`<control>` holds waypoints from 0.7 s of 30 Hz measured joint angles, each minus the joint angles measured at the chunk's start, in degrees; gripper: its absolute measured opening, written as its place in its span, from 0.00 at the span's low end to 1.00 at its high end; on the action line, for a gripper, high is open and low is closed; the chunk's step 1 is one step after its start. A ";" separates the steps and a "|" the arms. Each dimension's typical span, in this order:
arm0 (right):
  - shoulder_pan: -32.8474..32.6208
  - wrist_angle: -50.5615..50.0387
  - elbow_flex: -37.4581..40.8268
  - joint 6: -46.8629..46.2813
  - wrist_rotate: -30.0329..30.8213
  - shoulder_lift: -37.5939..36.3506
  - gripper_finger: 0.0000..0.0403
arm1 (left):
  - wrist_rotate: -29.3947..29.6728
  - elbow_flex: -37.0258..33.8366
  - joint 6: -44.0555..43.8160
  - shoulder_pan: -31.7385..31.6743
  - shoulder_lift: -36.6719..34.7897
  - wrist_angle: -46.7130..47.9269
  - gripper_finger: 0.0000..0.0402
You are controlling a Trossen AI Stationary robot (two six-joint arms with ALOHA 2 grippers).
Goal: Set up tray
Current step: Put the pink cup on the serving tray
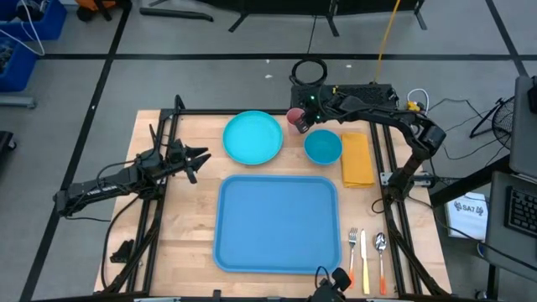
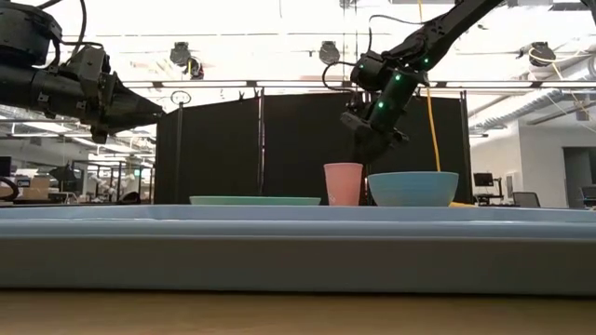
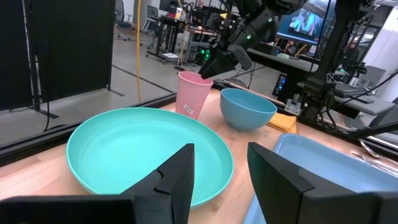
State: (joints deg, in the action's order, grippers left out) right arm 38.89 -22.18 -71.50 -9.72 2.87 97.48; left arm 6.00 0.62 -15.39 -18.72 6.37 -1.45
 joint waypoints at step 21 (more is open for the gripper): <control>-4.09 9.98 0.04 6.33 0.04 -1.29 0.01 | 0.07 -0.13 -3.26 0.00 0.00 -1.81 0.38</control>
State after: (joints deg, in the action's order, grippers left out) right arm 34.81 -12.20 -71.46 -3.39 2.91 96.19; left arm 6.07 0.49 -18.65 -18.72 6.37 -3.26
